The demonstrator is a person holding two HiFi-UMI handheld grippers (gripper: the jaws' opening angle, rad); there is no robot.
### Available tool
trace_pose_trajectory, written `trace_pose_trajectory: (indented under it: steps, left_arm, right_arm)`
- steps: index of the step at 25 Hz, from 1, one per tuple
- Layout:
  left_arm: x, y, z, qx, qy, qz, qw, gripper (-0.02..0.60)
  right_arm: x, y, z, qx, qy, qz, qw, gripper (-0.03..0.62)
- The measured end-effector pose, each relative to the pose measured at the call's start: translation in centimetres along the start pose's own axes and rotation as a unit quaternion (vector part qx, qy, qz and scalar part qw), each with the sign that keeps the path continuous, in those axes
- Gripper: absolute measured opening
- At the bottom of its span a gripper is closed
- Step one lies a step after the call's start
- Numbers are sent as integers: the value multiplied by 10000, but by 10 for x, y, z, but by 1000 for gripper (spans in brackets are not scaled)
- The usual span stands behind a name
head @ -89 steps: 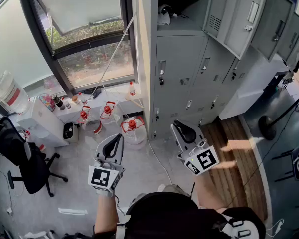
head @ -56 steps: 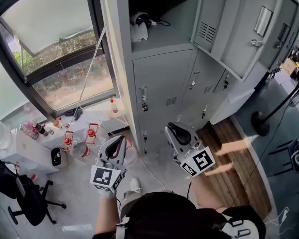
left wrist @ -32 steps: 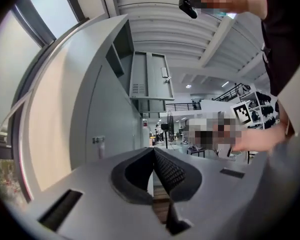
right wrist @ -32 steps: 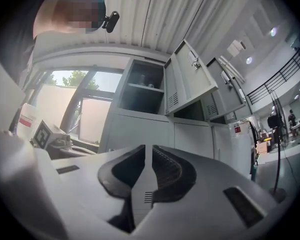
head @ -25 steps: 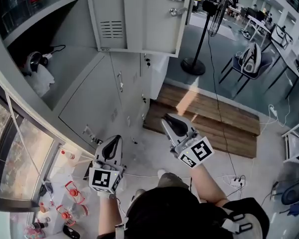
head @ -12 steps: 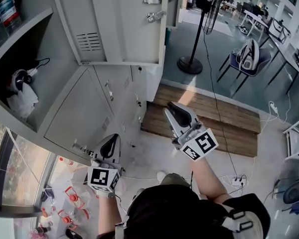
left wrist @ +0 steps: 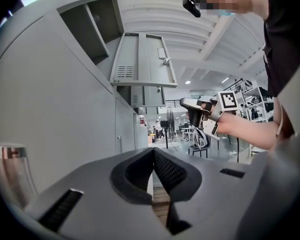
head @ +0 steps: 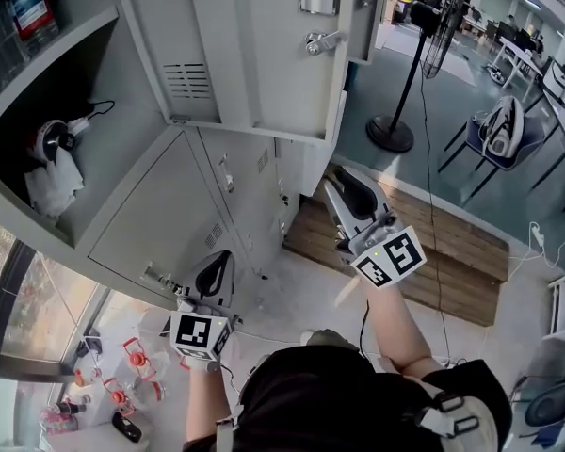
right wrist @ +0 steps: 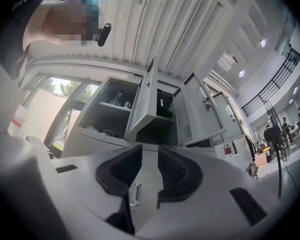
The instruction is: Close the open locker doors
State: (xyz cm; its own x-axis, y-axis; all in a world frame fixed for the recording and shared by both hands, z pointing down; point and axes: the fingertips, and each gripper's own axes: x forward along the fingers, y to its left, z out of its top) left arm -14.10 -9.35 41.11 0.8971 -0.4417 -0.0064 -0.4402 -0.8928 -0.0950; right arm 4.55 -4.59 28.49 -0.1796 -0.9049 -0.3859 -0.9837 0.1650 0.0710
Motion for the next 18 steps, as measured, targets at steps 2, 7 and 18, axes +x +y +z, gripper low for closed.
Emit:
trace_pose_trajectory:
  steps: [2, 7, 18]
  left_arm:
    - [3, 3, -2, 18, 16, 70, 10000, 9]
    - [9, 12, -2, 1, 51, 281, 9996, 9]
    - [5, 28, -2, -93, -19, 523, 9986, 9]
  right_arm:
    - [10, -4, 3, -6, -77, 95, 9999, 95]
    - [31, -6, 9, -26, -209, 394, 9990, 126]
    - [54, 7, 27, -224, -418, 735, 9962, 163]
